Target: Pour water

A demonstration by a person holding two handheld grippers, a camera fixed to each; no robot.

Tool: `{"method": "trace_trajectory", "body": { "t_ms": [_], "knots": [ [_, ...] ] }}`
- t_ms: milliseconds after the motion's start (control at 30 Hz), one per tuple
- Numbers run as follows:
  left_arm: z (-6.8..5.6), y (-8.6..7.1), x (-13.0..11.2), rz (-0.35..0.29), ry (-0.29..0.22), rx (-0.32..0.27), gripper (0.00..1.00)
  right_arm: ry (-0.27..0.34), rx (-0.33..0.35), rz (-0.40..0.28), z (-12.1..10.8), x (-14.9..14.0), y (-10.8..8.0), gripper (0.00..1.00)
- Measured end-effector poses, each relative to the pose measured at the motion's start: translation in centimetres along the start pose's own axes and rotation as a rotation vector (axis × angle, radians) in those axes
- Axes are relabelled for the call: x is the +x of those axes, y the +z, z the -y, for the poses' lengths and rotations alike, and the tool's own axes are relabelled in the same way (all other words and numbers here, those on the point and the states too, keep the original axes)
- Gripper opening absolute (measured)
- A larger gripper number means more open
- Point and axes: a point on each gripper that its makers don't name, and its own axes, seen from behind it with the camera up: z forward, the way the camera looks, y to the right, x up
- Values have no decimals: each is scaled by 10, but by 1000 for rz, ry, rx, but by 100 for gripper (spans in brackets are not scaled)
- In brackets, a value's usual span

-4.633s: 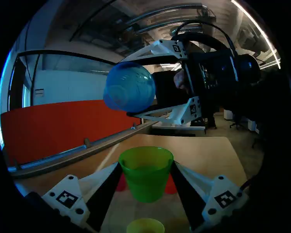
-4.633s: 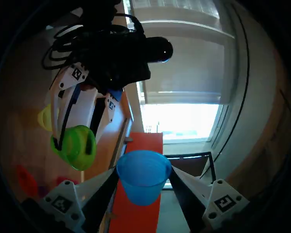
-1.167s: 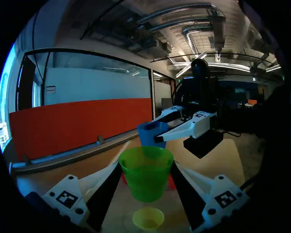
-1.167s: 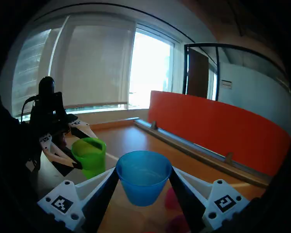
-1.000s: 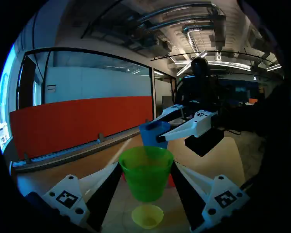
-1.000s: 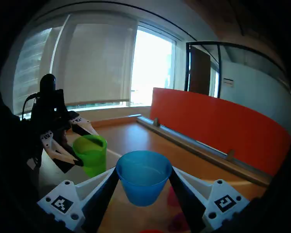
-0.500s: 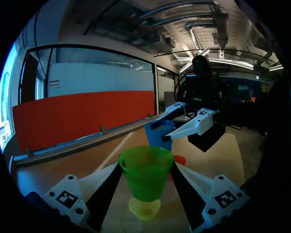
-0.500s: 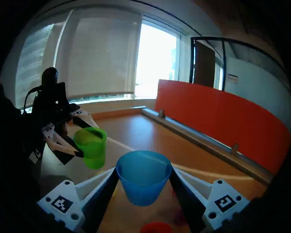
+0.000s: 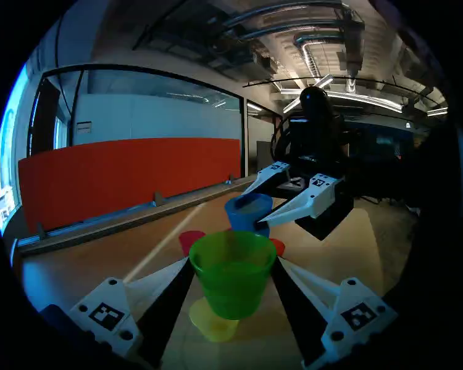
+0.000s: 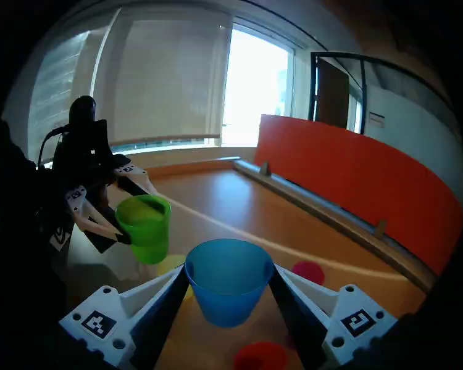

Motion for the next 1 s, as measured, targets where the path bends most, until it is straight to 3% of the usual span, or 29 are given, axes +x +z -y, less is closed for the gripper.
{"method": "trace_trajectory", "body": {
  "t_ms": [600,1000],
  "knots": [
    [-29,0,-30,75,19,-61,86,-5,41,76,16,-32,-1,91],
    [-46,2,-52,148,68,-113,86,-47,81,139,28,-55,1,91]
  ]
}}
